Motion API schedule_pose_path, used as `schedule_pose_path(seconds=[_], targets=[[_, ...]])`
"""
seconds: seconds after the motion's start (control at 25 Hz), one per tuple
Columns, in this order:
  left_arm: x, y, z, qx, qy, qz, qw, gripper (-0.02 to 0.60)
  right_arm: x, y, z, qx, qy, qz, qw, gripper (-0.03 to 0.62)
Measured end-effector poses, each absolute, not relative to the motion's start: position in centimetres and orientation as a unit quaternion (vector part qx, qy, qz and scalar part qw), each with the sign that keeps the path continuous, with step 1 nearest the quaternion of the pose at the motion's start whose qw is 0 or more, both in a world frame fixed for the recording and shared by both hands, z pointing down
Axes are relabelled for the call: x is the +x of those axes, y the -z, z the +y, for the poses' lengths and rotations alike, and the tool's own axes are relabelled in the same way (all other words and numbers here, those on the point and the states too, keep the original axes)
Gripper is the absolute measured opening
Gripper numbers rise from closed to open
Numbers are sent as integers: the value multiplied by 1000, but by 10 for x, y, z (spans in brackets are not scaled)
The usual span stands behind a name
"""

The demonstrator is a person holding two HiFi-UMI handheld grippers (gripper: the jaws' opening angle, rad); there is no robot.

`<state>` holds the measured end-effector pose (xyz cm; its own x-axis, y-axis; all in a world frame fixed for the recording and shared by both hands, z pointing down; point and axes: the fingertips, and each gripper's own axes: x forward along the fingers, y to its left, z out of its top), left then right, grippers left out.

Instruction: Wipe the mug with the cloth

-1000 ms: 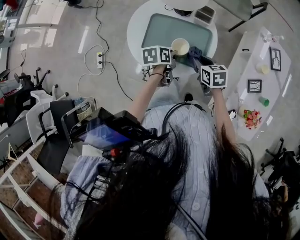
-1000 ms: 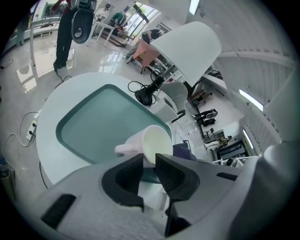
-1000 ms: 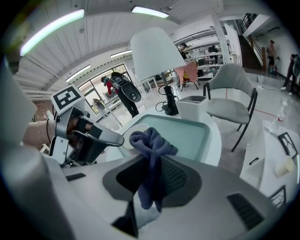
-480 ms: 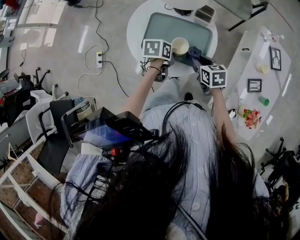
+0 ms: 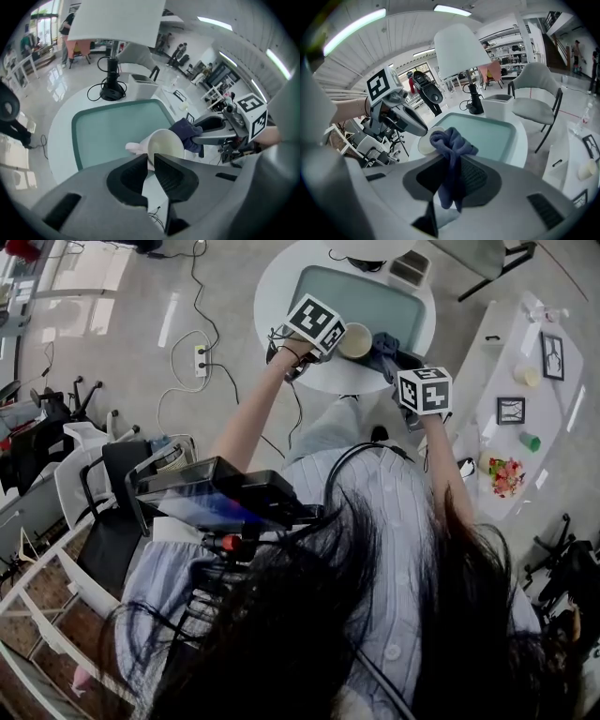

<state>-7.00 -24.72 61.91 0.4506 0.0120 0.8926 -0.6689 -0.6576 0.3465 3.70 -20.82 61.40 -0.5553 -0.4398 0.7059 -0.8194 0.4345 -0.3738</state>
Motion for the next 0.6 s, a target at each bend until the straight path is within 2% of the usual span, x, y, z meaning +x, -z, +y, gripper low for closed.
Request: schedule_pose_path(seconds=[0.2,0.6], targets=[[-65,-616,-258,783,-520,-191,282,55,35,-612,-209,391,-359,-805,265,106],[-66,-606,-261,792,-450,-292,292,57,35,-613,-210,388,-361,-805,267,106]])
